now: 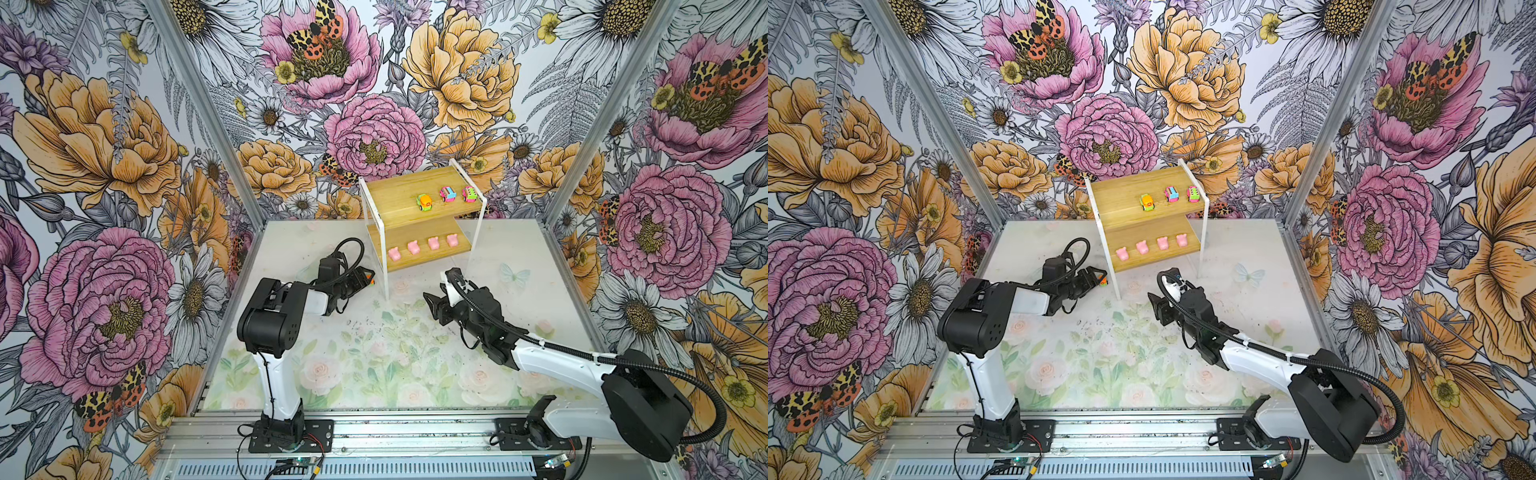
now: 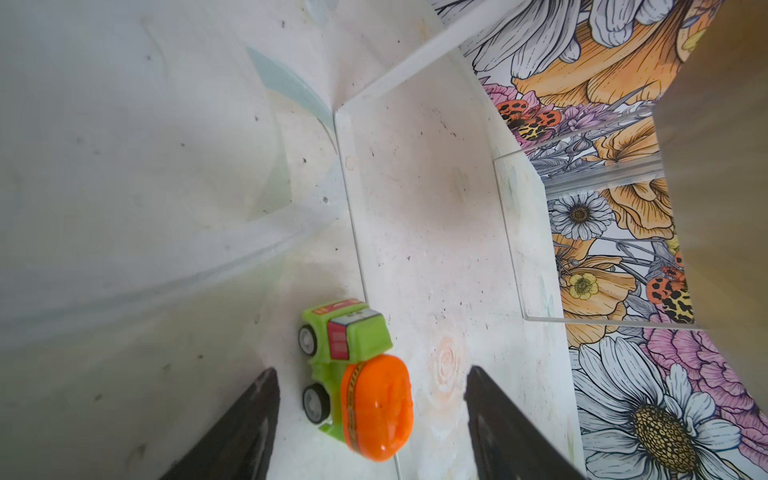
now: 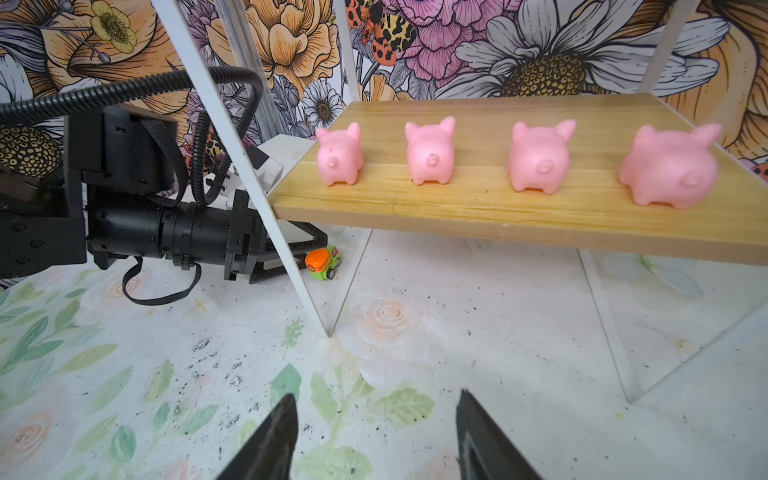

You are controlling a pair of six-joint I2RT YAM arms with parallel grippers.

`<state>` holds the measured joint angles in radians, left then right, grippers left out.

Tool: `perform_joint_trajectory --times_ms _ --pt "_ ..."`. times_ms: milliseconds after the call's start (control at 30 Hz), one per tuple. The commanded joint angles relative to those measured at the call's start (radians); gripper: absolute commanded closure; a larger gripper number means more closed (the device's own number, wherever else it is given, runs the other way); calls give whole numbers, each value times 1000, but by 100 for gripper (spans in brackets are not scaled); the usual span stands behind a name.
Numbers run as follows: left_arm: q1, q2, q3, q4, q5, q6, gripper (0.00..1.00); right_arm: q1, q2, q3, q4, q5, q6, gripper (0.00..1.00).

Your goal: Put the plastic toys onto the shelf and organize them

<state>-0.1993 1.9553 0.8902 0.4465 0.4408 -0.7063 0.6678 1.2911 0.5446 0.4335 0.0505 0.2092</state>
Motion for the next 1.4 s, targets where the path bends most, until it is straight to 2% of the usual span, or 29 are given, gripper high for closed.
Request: perform_joint_trajectory --times_ms 0,133,400,533,833,1033,1267,1367 --pt "25 26 51 -65 53 58 29 -5 -5 -9 42 -4 -4 39" --pt "39 46 96 -139 79 88 29 -5 -12 -15 39 10 -5 39" --pt "45 69 153 -226 96 132 41 -5 4 -15 44 7 -7 39" --pt "53 76 170 -227 112 133 46 -5 11 -11 44 6 -4 39" --pt "87 84 200 -221 136 136 49 -4 13 -12 40 15 -2 39" --pt "98 126 258 -214 170 131 55 -4 21 -11 39 20 -1 39" --pt "107 190 289 -128 242 72 71 -5 22 -13 37 29 -1 39" --pt "107 207 300 -111 250 58 73 -4 26 -12 37 30 1 39"
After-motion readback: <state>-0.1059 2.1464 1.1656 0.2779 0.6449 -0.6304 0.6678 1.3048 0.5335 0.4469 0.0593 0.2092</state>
